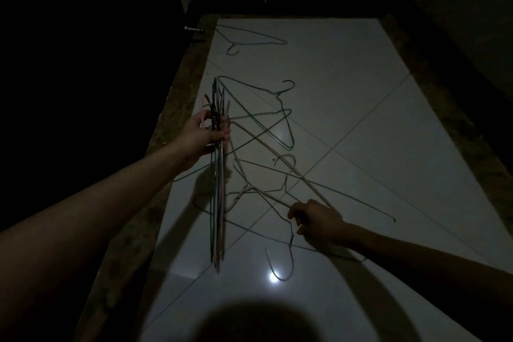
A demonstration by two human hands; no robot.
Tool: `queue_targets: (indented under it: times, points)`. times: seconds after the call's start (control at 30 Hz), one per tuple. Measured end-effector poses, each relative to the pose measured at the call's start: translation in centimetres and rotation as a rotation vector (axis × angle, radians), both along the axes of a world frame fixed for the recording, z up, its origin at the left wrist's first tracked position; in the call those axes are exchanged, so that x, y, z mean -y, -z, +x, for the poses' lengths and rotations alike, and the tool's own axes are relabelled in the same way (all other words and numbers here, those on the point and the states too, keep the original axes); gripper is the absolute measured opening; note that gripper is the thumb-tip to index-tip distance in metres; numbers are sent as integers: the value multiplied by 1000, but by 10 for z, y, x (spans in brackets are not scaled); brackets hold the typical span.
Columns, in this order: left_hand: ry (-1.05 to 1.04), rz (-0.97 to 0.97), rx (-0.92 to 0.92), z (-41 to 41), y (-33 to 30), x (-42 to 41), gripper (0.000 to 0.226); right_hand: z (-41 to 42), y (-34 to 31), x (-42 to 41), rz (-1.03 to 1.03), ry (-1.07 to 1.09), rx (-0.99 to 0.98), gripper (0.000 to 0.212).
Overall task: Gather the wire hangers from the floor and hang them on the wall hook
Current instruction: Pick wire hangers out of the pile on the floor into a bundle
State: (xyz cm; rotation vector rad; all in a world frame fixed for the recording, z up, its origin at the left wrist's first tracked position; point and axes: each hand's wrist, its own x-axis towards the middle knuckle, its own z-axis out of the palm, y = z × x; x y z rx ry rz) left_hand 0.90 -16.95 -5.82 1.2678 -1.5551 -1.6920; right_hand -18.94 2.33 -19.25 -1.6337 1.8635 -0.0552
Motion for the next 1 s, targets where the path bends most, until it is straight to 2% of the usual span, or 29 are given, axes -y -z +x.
queue_targets:
  times: [0.13, 0.27, 0.4, 0.5, 0.57, 0.8, 1.0]
  points:
    - [-18, -21, 17, 3, -8, -1, 31, 1, -13, 5, -45, -5, 62, 31]
    - [-58, -63, 22, 5, -24, 5, 30, -16, -49, 27, -254, 48, 47, 26]
    - [-79, -119, 25, 6, -40, 12, 33, -34, -77, 49, -439, 192, 71, 22]
    - [-82, -140, 26, 7, -46, 13, 32, -45, -104, 63, -544, 376, 159, 16]
    - [-88, -151, 45, 7, -47, 12, 32, -51, -121, 71, -566, 469, 190, 15]
    - [-53, -82, 46, 3, -47, 11, 27, -62, -161, 75, -589, 498, 175, 14]
    - [-113, -37, -1, -5, -44, 14, 26, -75, -187, 76, -595, 520, 150, 14]
